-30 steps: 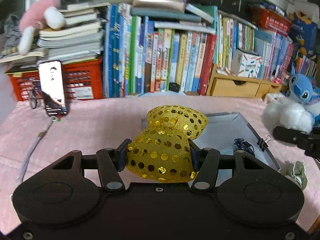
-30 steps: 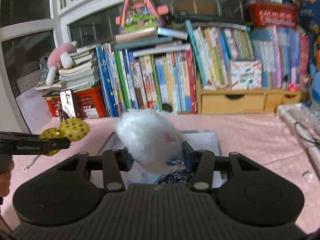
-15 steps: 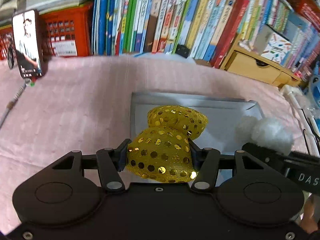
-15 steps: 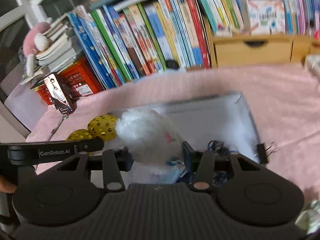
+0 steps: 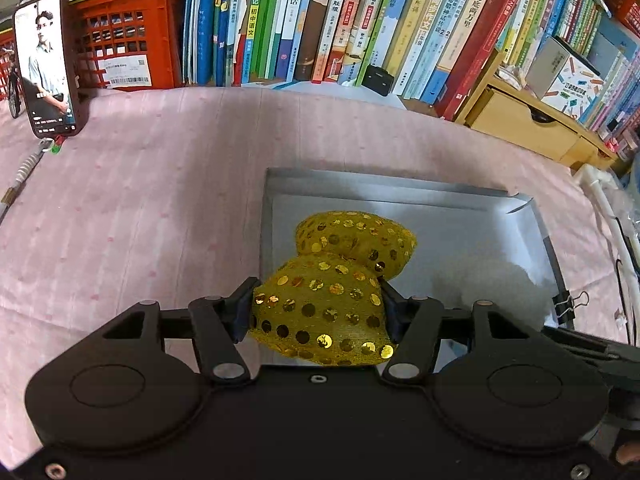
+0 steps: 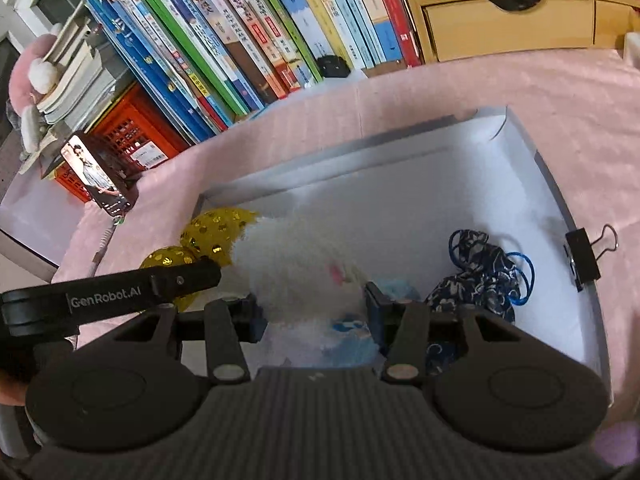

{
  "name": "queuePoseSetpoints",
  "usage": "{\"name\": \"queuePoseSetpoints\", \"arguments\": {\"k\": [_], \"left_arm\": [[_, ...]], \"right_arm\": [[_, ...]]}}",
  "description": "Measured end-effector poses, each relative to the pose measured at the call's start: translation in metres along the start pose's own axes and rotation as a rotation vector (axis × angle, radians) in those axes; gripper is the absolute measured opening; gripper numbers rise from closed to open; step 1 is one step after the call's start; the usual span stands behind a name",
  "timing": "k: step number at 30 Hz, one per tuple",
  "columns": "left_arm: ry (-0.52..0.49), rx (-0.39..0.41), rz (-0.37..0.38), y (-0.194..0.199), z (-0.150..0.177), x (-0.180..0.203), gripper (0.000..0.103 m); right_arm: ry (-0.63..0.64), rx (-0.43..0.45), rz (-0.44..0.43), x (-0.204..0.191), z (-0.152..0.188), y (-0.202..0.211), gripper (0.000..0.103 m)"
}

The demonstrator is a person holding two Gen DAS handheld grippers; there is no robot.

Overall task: Organize soft objects
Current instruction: 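Carry the yellow ball with the left tool while the right tool carries the plush over the grey tray, then open the left tool to drop the yellow ball while the right tool releases the plush into the tray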

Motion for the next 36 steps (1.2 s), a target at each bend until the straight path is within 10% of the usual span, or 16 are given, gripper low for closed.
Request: {"name": "queuePoseSetpoints", "arguments": {"k": [36], "left_arm": [[-0.068, -0.005, 0.046, 0.031, 0.010, 0.020, 0.086]], "right_arm": [[-0.027, 0.012, 0.015, 0.013, 0.002, 0.035, 0.072]]}}
Point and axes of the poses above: each gripper's, at about its wrist camera, not at the fingertips, and y roughly against the way its jaws point, x to its right, z to its underside, the point moved 3 cm from there along -y, roughly the way its jaws point
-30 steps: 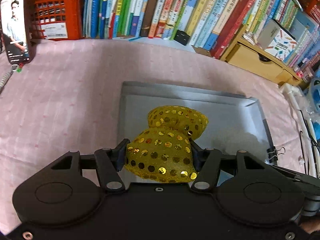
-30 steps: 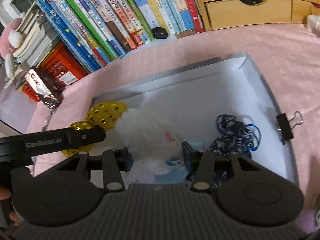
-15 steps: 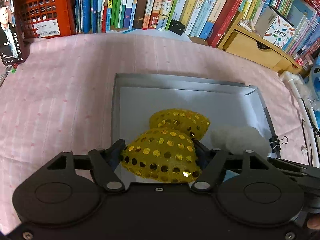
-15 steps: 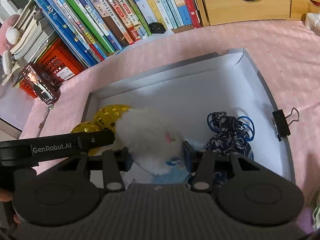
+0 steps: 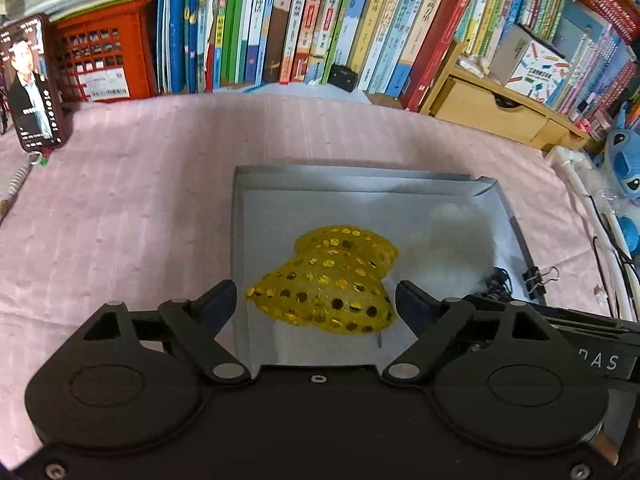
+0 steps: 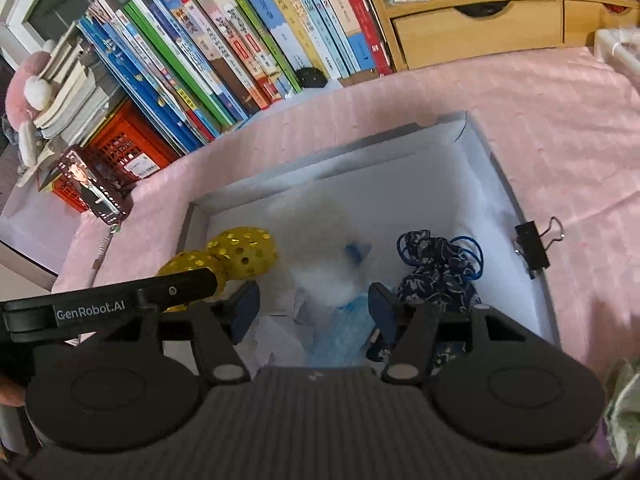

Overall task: Organize soft objects
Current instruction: 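Open the left tool to drop the yellow ball while the right tool releases the plush into the tray, then withdraw both tools from the tray back toward the items beside the cups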

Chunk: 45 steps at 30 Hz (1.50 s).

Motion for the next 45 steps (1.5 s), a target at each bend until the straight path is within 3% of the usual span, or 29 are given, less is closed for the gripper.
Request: {"name": "queuePoseSetpoints", "arguments": {"k": [14, 23, 29, 35, 45], "left_arm": [[-0.110, 0.136, 0.003, 0.087, 0.041, 0.029, 0.088], [-0.234, 0.255, 0.006, 0.147, 0.100, 0.043, 0.092], [-0.283, 0.351, -0.005, 0.167, 0.144, 0.049, 0.093], [-0.250, 0.403, -0.003, 0.171, 0.179, 0.040, 0.094], [-0.165, 0.441, -0.025, 0.161, 0.212, 0.009, 0.095]], "right_arm": [[0.146, 0.128, 0.039, -0.017, 0.021, 0.075, 0.076], [0.284, 0.239, 0.012, -0.034, 0.066, 0.132, 0.081], [0.395, 0.324, 0.000, -0.044, 0.108, 0.154, 0.085], [0.455, 0.376, 0.000, -0.051, 0.138, 0.158, 0.087], [0.553, 0.423, 0.027, -0.063, 0.173, 0.145, 0.089]]}}
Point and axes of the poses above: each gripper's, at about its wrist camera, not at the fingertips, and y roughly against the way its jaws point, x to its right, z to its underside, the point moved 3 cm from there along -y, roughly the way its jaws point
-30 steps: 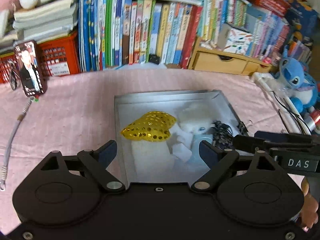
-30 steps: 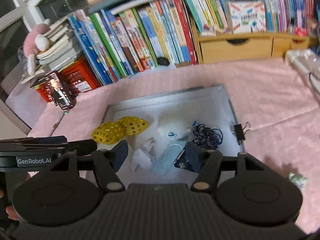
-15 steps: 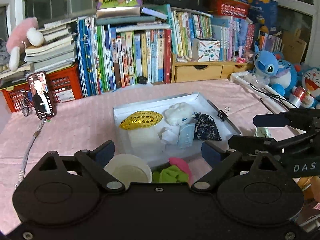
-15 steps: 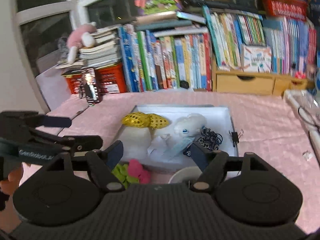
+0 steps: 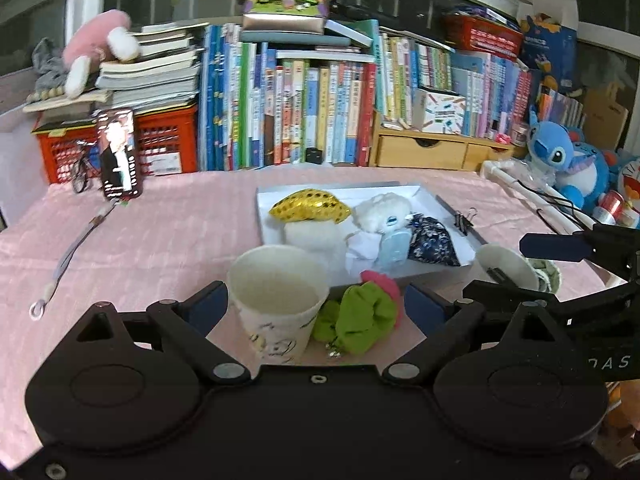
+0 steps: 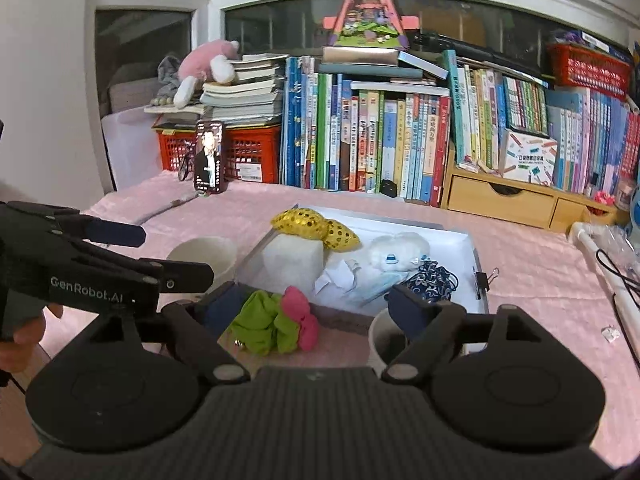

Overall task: Organize soft objects
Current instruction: 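Withdraw both tools from the tray back toward the items beside the cups, then grasp the white mesh ball with the left tool while the right tool grasps the green-pink scrunchie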

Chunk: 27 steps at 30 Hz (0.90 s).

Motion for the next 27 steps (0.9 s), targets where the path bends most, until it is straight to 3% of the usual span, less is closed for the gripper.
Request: {"name": "queuePoseSetpoints", "arguments": {"k": [9, 15, 27], "left_arm": [[0.028, 0.042, -0.044, 0.004, 0.031, -0.015, 0.096], [-0.025, 0.084, -0.082, 0.010, 0.053, -0.016, 0.097], [-0.014, 0.055, -0.097, 0.000, 0.094, -0.022, 0.099]], "right_arm": [[0.041, 0.012, 0.004, -0.015, 0.016, -0.009, 0.091], [0.115, 0.041, -0.007, -0.024, 0.031, -0.013, 0.094], [0.268, 0.054, 0.031, -0.038, 0.057, -0.032, 0.096]]}}
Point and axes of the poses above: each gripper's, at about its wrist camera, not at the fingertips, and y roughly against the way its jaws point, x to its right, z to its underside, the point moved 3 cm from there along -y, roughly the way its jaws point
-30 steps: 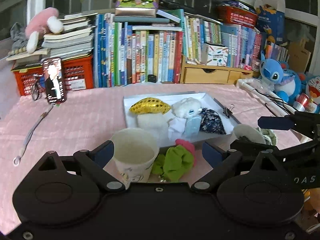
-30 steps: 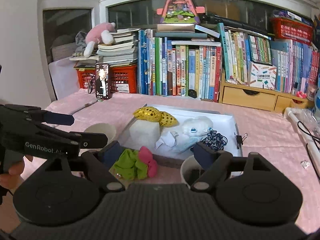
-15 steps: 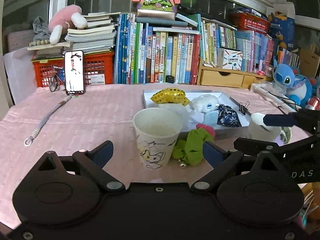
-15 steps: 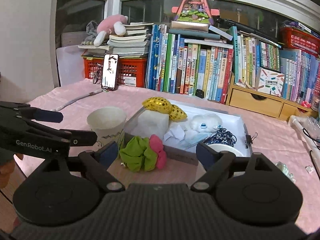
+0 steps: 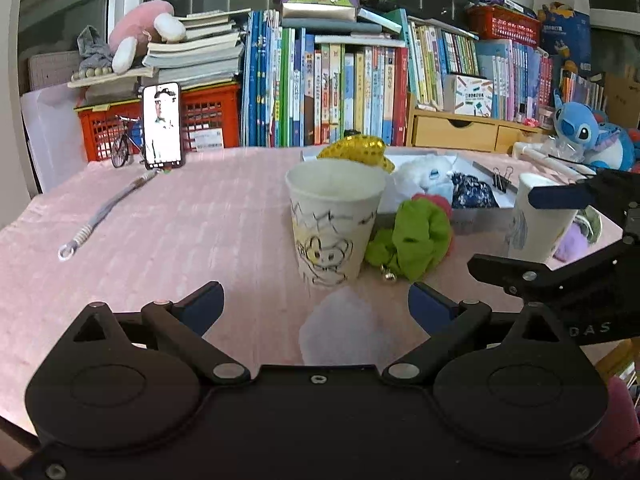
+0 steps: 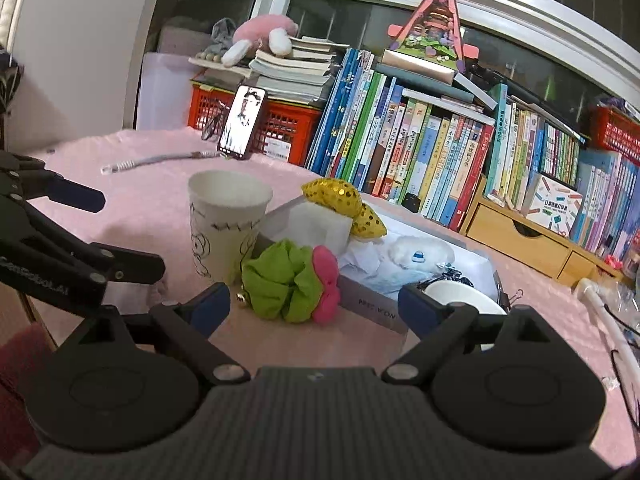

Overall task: Organize soft objects
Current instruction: 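Grasp the white mesh ball with the left tool while the right tool grasps the green-pink scrunchie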

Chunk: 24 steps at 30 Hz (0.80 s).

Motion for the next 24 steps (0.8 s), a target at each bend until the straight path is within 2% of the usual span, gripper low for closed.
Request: {"name": "queuePoseSetpoints", "arguments": {"k": [14, 21, 24], "left_arm": [[0.069, -0.043, 0.021, -0.012, 0.019, -0.009, 0.097], [0.078, -0.077, 0.064, -0.015, 0.024, -0.006, 0.081], [0.089, -0.093, 0.074, -0.018, 0.027, -0.005, 0.078]], "right_arm": [[0.033, -0.009, 0.013, -0.008, 0.005, -0.016, 0.095], [0.001, -0.011, -0.022, -0.009, 0.000, -0.024, 0.095], [-0.013, -0.021, -0.029, -0.009, -0.002, -0.029, 0.095]]}}
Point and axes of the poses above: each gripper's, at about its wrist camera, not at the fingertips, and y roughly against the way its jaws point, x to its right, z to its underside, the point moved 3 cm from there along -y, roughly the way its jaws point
